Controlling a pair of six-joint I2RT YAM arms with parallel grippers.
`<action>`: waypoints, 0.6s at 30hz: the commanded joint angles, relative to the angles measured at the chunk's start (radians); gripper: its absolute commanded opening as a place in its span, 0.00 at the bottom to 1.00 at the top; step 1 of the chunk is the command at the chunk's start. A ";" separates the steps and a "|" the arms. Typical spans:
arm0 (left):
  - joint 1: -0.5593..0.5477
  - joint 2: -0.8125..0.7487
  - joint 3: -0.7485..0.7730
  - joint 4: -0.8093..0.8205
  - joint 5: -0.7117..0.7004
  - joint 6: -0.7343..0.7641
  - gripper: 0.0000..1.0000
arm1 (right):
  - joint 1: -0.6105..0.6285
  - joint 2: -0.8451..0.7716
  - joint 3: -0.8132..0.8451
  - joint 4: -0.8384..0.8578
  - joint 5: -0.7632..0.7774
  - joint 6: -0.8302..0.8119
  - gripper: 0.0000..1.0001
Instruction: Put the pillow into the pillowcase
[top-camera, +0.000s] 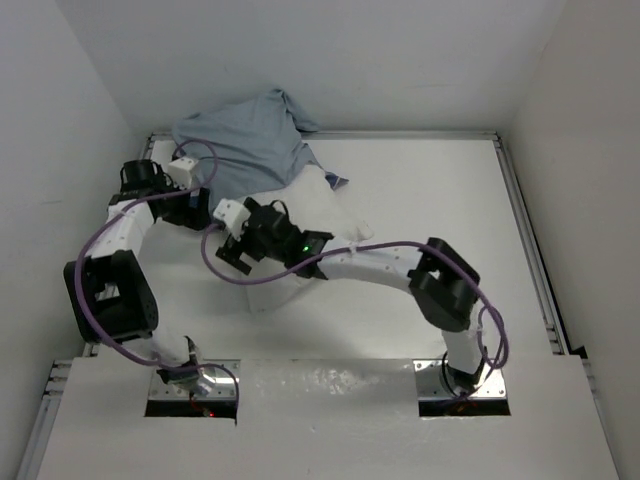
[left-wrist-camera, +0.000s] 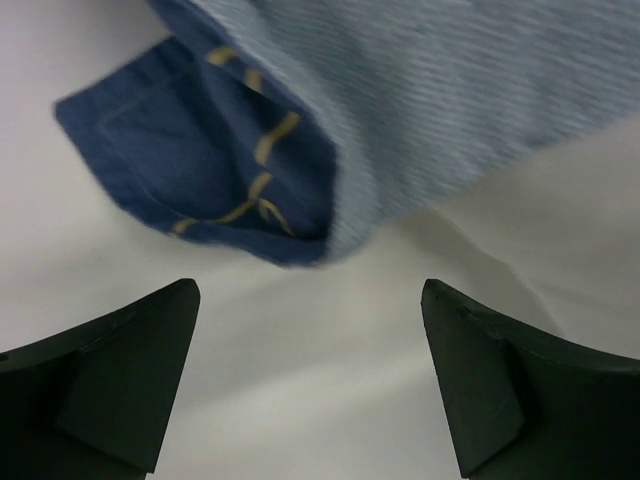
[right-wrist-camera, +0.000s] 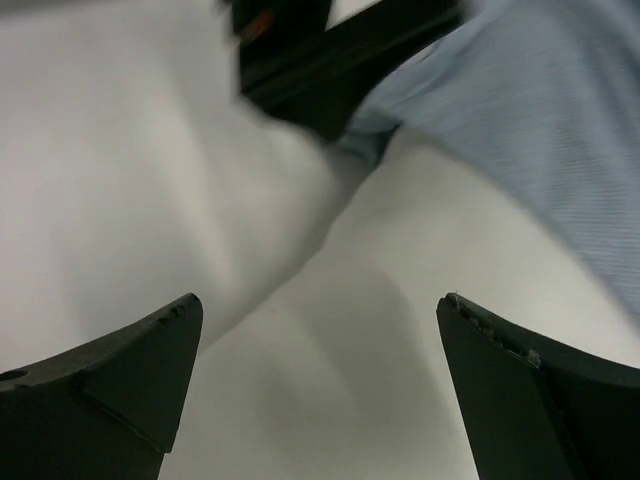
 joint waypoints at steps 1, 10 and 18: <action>0.026 0.074 0.038 0.190 -0.016 -0.023 0.92 | 0.002 0.129 0.018 0.035 0.164 -0.100 0.99; 0.025 0.286 0.084 0.240 0.065 -0.068 0.59 | -0.013 0.324 0.165 0.015 0.344 -0.018 0.76; 0.026 0.327 0.210 0.041 0.342 -0.010 0.00 | -0.120 0.410 0.439 0.090 0.012 0.314 0.00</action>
